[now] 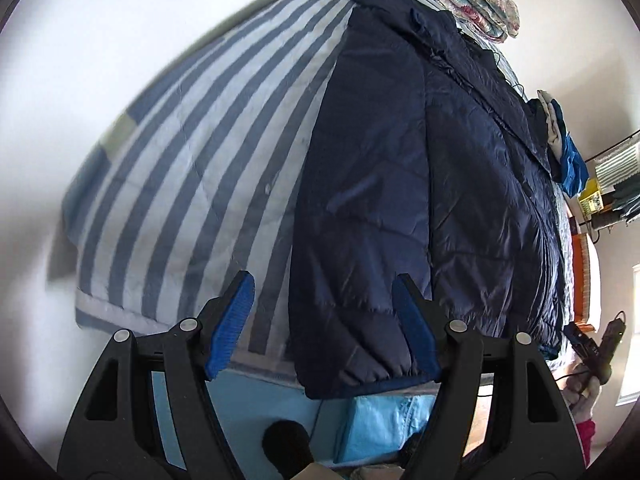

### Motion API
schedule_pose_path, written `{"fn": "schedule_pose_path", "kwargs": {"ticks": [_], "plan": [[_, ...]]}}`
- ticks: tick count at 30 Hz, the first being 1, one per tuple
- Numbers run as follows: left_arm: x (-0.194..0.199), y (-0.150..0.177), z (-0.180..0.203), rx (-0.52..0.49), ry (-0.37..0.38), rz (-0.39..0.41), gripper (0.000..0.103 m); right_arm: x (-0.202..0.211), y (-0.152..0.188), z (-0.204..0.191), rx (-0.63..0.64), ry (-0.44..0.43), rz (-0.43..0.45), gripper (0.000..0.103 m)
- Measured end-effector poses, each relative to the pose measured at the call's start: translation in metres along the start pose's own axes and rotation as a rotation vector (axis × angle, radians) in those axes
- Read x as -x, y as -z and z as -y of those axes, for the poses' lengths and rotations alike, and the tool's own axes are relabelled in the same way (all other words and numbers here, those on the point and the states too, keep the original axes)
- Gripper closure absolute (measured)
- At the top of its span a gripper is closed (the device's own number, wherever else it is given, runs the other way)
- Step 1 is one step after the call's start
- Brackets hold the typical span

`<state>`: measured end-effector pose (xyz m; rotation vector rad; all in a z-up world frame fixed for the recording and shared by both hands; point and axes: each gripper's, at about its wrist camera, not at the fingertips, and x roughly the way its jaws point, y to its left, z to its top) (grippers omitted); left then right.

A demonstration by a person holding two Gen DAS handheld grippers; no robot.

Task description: Fold large clothes

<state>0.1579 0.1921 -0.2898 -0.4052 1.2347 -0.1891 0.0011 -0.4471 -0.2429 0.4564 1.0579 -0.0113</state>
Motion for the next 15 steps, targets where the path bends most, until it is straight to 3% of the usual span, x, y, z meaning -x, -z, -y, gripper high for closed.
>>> {"fn": "schedule_pose_path", "kwargs": {"ticks": [10,12,14,15], "plan": [[-0.005,0.023,-0.001,0.009,0.074,-0.031,0.03,-0.021,0.014,-0.004,-0.015,-0.078,-0.087,0.036],[-0.005,0.025,0.0,0.003,0.064,-0.029,0.038,-0.023,0.017,-0.008,-0.013,-0.104,-0.102,0.037],[-0.007,0.026,0.0,0.009,0.071,-0.043,0.061,-0.027,0.02,-0.013,-0.015,-0.14,-0.123,0.042],[-0.008,0.027,0.0,0.016,0.08,-0.051,0.065,-0.029,0.021,-0.017,-0.011,-0.157,-0.137,0.045]]}}
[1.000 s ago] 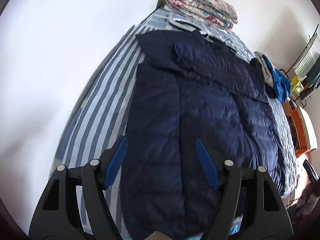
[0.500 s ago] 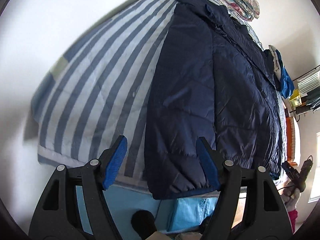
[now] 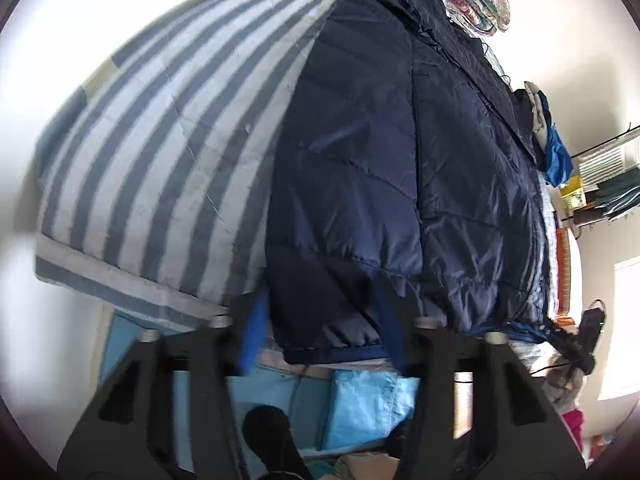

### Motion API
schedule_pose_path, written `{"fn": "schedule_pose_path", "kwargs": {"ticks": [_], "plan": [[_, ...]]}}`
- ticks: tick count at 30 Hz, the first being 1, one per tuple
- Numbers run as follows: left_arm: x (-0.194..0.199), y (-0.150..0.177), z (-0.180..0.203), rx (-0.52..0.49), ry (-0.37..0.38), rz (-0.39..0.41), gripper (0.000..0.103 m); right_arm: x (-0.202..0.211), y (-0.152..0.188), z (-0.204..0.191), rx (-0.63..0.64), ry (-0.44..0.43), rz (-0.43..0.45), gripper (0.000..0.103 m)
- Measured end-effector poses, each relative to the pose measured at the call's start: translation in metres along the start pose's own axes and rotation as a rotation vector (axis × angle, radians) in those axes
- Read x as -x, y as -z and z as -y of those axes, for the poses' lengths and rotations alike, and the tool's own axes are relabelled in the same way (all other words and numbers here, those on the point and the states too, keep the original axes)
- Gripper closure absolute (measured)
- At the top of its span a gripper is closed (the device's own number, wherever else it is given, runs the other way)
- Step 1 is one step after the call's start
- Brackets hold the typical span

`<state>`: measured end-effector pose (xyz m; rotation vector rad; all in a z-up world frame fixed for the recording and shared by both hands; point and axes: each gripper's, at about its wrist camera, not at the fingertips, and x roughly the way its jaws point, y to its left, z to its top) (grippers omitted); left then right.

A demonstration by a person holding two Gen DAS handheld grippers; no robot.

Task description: Fold large clothes

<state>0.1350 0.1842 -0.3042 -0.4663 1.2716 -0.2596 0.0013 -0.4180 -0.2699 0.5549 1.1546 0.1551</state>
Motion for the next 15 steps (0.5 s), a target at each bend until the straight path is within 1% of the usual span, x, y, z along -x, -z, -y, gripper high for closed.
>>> {"fn": "schedule_pose_path", "kwargs": {"ticks": [1,2,3,4,5,8,11,15], "plan": [[0.0,0.001,0.001,0.0,-0.004,0.002,0.072,-0.003,0.001,-0.003,0.006,-0.009,-0.011,0.051],[0.0,0.001,0.001,-0.003,-0.007,0.003,0.083,-0.006,0.001,-0.008,0.019,-0.015,-0.023,0.058],[0.002,0.0,0.003,-0.001,-0.002,0.009,0.087,-0.007,0.001,-0.01,0.027,-0.017,-0.028,0.062],[0.003,0.0,0.004,0.001,0.001,0.016,0.092,-0.008,0.0,-0.014,0.036,-0.021,-0.032,0.071],[0.006,0.0,0.005,0.004,0.001,0.031,0.094,-0.008,0.0,-0.017,0.038,-0.024,-0.029,0.079],[0.023,-0.003,0.019,-0.012,0.008,0.098,0.097,0.001,-0.003,-0.028,0.047,-0.036,0.011,0.092],[0.04,-0.009,0.032,-0.026,0.031,0.151,0.098,0.02,-0.009,-0.036,0.054,-0.047,0.07,0.097],[0.067,-0.023,0.053,-0.033,0.084,0.231,0.098,0.043,-0.016,-0.046,0.049,-0.057,0.135,0.099]]}}
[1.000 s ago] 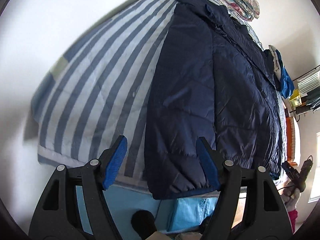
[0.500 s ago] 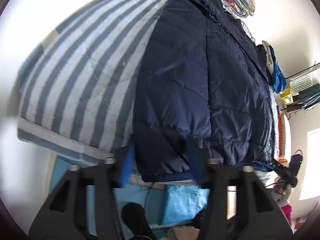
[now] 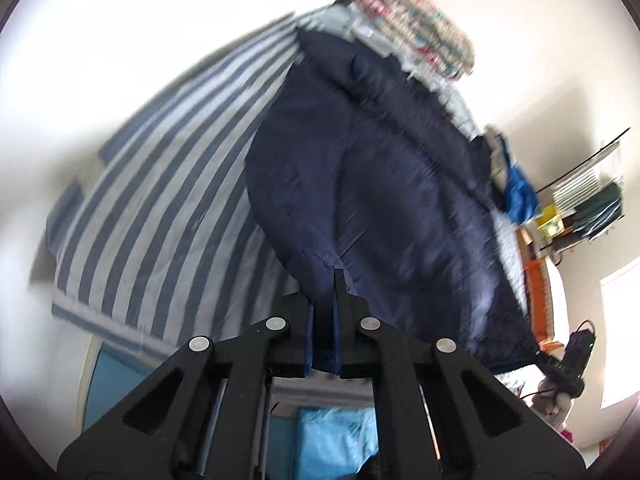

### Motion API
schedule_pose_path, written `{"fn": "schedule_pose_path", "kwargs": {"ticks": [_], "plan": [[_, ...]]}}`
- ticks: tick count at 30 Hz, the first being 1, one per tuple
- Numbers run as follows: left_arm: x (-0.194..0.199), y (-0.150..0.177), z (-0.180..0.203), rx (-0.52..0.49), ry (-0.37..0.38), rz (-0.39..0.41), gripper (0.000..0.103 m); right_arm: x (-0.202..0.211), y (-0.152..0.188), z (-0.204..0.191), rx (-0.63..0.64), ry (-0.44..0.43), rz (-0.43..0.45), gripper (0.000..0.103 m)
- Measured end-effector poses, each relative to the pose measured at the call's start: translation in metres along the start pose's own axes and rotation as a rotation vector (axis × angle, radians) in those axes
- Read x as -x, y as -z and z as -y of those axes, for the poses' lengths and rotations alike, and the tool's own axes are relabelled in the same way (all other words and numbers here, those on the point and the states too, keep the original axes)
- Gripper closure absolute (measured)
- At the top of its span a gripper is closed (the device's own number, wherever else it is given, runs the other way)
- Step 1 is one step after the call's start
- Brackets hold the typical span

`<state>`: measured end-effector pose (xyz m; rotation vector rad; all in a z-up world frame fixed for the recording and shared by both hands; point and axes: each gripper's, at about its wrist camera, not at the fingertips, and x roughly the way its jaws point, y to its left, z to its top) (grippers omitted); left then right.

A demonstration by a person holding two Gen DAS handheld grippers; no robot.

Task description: Fold large clothes

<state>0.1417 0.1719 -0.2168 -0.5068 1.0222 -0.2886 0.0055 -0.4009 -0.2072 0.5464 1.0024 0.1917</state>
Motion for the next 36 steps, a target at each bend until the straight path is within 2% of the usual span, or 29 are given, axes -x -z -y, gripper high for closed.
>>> {"fn": "schedule_pose_path", "kwargs": {"ticks": [6,11,18,23,27,30,32,36], "plan": [[0.031,-0.022,0.02,-0.003,0.062,0.101,0.099,0.034,-0.018,-0.019,0.032,-0.013,0.092,0.1],[0.054,-0.029,0.024,0.006,0.085,0.154,0.099,0.057,-0.029,-0.035,0.055,-0.022,0.17,0.1],[0.085,-0.035,0.03,0.004,0.104,0.222,0.1,0.077,-0.034,-0.065,0.125,-0.037,0.231,0.101],[0.125,-0.043,0.041,0.0,0.134,0.311,0.1,0.105,-0.035,-0.093,0.212,-0.08,0.295,0.101],[0.15,-0.063,0.059,-0.039,0.154,0.386,0.1,0.129,-0.051,-0.102,0.234,-0.112,0.369,0.101],[0.151,-0.085,0.076,-0.088,0.156,0.422,0.1,0.136,-0.077,-0.107,0.249,-0.135,0.419,0.101],[0.138,-0.106,0.089,-0.125,0.141,0.436,0.1,0.132,-0.099,-0.111,0.278,-0.118,0.442,0.101],[0.101,-0.155,0.107,-0.126,0.145,0.429,0.1,0.106,-0.148,-0.108,0.301,-0.069,0.459,0.101]]}}
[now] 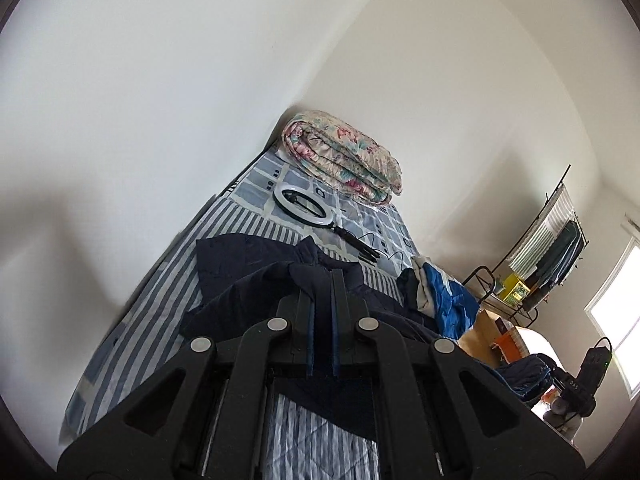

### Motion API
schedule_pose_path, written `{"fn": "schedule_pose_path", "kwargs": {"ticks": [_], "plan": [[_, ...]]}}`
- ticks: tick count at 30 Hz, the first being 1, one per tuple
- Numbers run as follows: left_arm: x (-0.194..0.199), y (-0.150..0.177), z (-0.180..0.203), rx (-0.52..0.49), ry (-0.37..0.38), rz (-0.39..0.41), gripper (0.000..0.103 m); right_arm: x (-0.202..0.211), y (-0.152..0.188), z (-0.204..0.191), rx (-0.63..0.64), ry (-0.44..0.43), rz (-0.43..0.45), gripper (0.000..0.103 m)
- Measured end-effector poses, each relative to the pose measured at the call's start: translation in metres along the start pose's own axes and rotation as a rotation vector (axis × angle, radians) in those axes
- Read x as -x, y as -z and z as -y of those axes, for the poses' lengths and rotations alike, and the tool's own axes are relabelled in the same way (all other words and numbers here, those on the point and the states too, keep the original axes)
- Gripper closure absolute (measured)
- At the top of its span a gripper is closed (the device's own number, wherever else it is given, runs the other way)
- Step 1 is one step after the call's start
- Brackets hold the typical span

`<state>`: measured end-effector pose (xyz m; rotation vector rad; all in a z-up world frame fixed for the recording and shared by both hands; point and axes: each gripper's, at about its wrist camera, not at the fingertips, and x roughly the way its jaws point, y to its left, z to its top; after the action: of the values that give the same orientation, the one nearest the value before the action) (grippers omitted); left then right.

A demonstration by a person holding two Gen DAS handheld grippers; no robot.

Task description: Fold large clothes

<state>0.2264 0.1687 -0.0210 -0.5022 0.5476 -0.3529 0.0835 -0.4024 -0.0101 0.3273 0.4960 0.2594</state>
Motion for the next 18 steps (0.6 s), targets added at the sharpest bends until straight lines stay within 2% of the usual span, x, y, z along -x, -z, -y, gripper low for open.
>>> {"fn": "schedule_pose_path", "kwargs": {"ticks": [4,8,13,18], "plan": [[-0.075,-0.021,0.0,-0.017,-0.055,-0.012,0.1,-0.057,-0.023,0.03,-0.011,0.044,-0.025,0.101],[-0.162,-0.03,-0.017,-0.012,-0.134,-0.066,0.1,-0.121,-0.032,0.063,-0.037,0.119,-0.085,0.101],[-0.265,-0.015,-0.05,-0.015,-0.263,-0.173,0.1,-0.205,-0.022,0.112,-0.103,0.185,-0.205,0.101],[-0.339,0.015,-0.08,-0.02,-0.364,-0.285,0.1,-0.284,-0.002,0.143,-0.066,0.306,-0.342,0.101]]}}
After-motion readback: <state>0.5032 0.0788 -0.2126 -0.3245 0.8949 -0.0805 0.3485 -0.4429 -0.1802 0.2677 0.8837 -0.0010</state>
